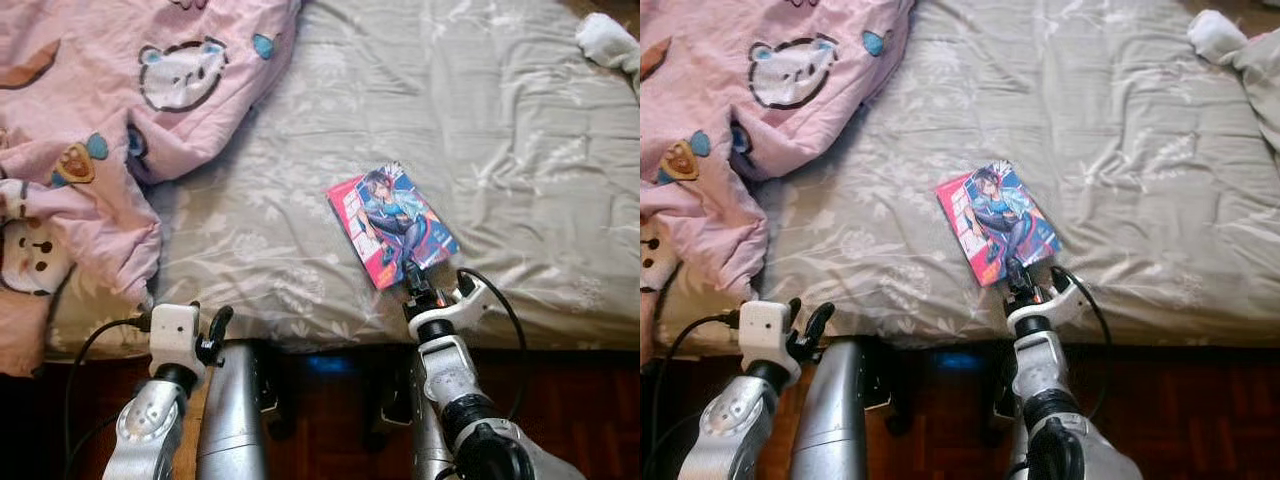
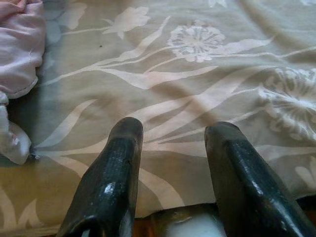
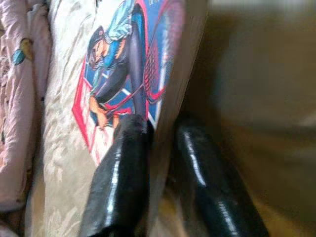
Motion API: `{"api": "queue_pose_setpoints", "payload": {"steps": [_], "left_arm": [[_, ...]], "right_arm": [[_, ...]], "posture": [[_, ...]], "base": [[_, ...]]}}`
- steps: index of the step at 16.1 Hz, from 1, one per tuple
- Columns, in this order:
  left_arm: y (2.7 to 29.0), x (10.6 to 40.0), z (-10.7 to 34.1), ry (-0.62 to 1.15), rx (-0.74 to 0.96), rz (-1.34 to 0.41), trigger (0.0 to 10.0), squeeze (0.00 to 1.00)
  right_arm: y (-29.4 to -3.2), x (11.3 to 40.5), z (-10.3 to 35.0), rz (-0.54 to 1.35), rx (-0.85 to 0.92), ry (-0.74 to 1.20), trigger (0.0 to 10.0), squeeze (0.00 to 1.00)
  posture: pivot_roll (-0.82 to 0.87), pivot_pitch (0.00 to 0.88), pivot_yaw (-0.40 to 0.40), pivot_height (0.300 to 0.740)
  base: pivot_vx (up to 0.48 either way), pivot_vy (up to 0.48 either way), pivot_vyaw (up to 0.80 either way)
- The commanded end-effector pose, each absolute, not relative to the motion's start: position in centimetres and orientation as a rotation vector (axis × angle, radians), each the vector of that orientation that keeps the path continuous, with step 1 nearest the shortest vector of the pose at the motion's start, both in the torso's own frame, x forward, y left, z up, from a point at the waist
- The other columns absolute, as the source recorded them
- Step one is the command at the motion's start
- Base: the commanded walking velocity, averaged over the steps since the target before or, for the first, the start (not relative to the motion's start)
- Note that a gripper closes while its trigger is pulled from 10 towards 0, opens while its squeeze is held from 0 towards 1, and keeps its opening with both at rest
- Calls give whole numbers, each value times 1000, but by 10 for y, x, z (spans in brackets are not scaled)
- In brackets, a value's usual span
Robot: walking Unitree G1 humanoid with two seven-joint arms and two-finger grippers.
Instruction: Clean up the room
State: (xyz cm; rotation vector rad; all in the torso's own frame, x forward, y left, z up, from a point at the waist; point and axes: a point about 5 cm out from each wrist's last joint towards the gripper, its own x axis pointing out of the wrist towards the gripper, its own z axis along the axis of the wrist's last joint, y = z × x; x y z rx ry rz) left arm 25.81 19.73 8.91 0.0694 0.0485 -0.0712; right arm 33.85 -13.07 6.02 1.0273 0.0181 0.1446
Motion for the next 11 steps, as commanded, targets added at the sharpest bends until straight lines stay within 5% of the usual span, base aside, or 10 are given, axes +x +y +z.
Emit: {"api": "queue_pose_setpoints", "payload": {"steps": [1,4,10,11], "left_arm": [[201,249,75,104,91,-58,10000,0],[201,274,76,64,84,-34,10000,0],[199,288,67,54,46,11,10000,0],[200,288,65,56,24,24,10000,0]], "right_arm": [[-129,330,49,140,1018,50,0,0],[-167,318,53,20,739,-70,0,0],[-187,314,79,-29,321,-179,0,0],[-187,313,78,-38,261,-164,8431,0]], "posture": [[194,463,52,587],[152,361,23,587],[107,262,-17,587],[99,252,-23,587]], "base": [[0,0,0],[0,0,0],[0,0,0],[0,0,0]]}}
